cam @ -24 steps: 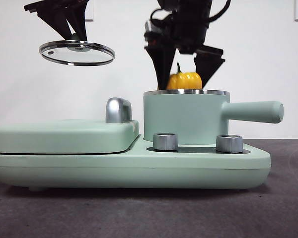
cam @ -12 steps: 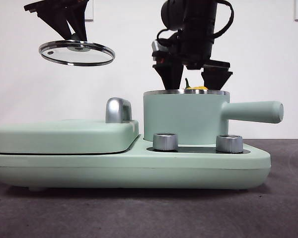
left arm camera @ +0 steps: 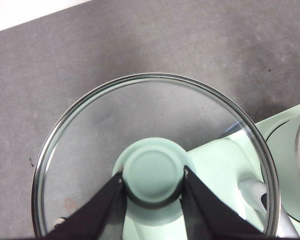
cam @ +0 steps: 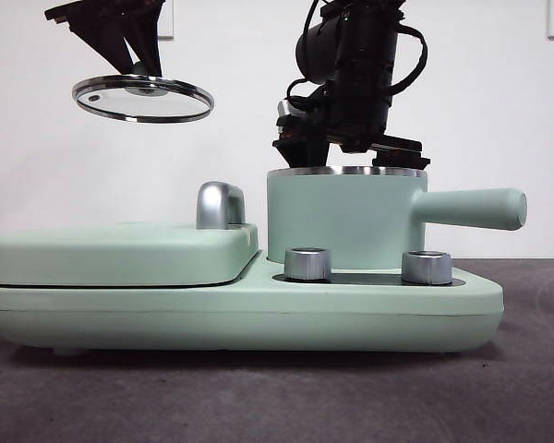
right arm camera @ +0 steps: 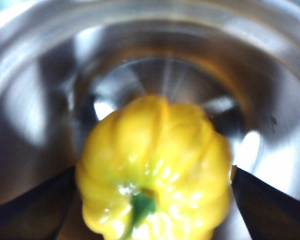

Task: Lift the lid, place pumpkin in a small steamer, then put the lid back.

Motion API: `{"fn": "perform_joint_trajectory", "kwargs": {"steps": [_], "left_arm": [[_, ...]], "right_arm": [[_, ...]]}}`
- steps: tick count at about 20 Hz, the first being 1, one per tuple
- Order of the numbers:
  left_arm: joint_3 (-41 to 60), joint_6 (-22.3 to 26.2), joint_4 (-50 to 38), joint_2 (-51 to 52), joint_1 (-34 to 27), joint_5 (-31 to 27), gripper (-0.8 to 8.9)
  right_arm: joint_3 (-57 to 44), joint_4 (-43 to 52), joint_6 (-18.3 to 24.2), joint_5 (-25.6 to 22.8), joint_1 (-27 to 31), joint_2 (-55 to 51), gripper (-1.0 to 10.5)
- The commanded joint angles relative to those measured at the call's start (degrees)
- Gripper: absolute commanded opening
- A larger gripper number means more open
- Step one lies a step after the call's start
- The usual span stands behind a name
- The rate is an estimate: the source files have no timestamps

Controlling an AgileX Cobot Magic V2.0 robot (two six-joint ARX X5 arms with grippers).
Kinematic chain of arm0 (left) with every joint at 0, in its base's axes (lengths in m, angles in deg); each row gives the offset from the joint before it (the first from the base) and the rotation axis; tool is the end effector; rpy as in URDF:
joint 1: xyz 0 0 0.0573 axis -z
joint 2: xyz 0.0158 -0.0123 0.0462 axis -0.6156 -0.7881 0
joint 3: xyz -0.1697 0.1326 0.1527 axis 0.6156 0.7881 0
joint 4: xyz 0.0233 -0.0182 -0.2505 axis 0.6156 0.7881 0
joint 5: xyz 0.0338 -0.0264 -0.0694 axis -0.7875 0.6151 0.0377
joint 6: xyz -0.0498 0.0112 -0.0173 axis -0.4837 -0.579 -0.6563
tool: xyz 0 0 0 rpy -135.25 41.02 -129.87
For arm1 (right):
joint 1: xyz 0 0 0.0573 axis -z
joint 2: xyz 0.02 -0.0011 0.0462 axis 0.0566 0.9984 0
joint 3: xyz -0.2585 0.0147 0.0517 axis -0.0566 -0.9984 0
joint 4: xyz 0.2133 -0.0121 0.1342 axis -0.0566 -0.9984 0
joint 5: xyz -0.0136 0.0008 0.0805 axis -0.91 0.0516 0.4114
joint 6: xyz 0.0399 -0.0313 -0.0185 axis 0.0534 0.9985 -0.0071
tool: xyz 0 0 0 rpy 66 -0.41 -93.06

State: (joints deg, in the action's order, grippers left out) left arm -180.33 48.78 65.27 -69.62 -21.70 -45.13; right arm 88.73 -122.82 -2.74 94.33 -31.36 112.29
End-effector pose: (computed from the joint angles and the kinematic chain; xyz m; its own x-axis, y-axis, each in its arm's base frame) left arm 0.3626 -0.1079 0.4045 0.6379 -0.2558 -0.7264 0.3995 0.9163 0.0281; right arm 0.3791 0.2055 0.2657 0.1032 0.1496 -0.9833 -0.4348 0.8959 0.0907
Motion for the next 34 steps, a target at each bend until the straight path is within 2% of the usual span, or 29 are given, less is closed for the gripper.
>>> {"fn": "perform_joint_trajectory", "kwargs": {"steps": [1,6,10,12,18,23,25,29,31,34], "left_arm": [[-1.84,0.42,-1.25,0.52,0.22,0.15,0.17],[-1.84,0.42,-1.18,0.52,0.22,0.15,0.17],[-1.81,0.44,-0.63,0.5,0.22,0.15,0.17],[-1.81,0.42,-0.2,0.5,0.22,0.2,0.17],[-1.79,0.22,-0.22,0.46,2.71,0.74,0.17],[-1.79,0.2,-0.46,0.35,8.68,0.74,0.17],[-1.79,0.22,-0.81,0.07,11.72,0.74,0.17],[-1.79,0.46,-2.73,-1.14,18.14,0.74,0.17],[-1.79,0.72,-4.04,-2.47,21.05,0.74,0.17],[-1.79,1.79,-6.45,-4.81,24.33,0.72,0.17]], "right_arm": [[3.32,-0.83,-0.55,-0.26,-0.24,1.31,5.0],[13.33,-5.73,-1.53,-0.13,-0.24,-0.24,5.0],[12.11,-6.08,-1.42,-1.2,-0.24,-9.18,5.0],[7.41,-6.08,-1.31,-3.39,-0.24,-16.48,5.0],[-16.17,-6.03,-0.79,-3.34,-0.26,-42.47,5.0],[-35.26,-5.81,-0.79,-3.3,-0.26,-63.69,5.0],[-42.14,-2.01,-1.46,-3.08,-0.26,-72.43,5.0],[-55.12,9.94,-4.96,2.25,-0.26,-89.7,5.0],[-59.14,12.09,-6.05,4.5,-0.24,-96.19,5.0],[-62.18,12.0,-7.58,4.94,-0.24,-102.62,5.0]]}}
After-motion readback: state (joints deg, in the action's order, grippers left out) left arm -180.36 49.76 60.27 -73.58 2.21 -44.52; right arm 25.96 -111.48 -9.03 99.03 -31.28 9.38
